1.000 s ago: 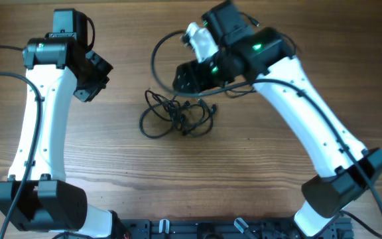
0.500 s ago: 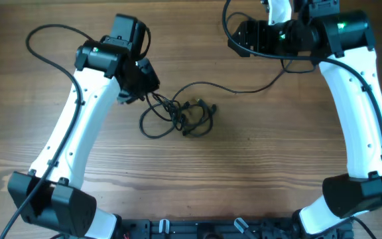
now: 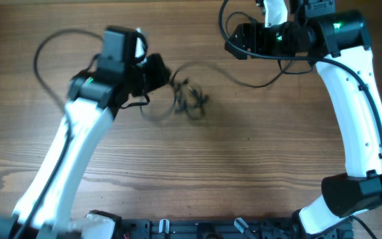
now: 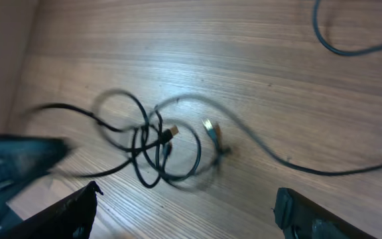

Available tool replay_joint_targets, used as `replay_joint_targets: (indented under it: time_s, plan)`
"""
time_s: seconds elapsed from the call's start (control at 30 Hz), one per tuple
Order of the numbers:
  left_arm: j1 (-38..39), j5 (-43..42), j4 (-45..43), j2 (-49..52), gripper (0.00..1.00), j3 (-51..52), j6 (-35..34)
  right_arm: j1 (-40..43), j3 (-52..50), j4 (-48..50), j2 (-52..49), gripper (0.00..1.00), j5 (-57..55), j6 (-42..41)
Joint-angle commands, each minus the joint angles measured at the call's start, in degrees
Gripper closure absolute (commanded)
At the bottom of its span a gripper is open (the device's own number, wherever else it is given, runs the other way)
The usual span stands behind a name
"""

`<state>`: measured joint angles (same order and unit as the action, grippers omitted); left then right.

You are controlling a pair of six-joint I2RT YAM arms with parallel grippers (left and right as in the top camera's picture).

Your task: Untangle cables

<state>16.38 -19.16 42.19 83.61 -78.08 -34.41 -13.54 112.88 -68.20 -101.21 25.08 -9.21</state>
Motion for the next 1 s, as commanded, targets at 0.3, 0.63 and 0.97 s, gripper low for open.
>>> replay_joint_targets:
  time_s: [0.3,0.63,0.97]
  plan:
    - [-2.0,-32.2,-3.8,-13.6,0.96,-2.2,11.7,-1.4,1.0,2.6,-1.0,0.12,18.6,23.4]
    - [-7.8,-45.8,-3.9,-13.5,0.96,-2.2,10.8,-5.1,1.0,-1.1,-11.2,0.13,29.1,37.8]
    - [-9.2,-45.8,-3.9,-13.5,0.96,-2.2,8.0,-10.2,1.0,7.0,-11.8,0.22,33.2,33.5]
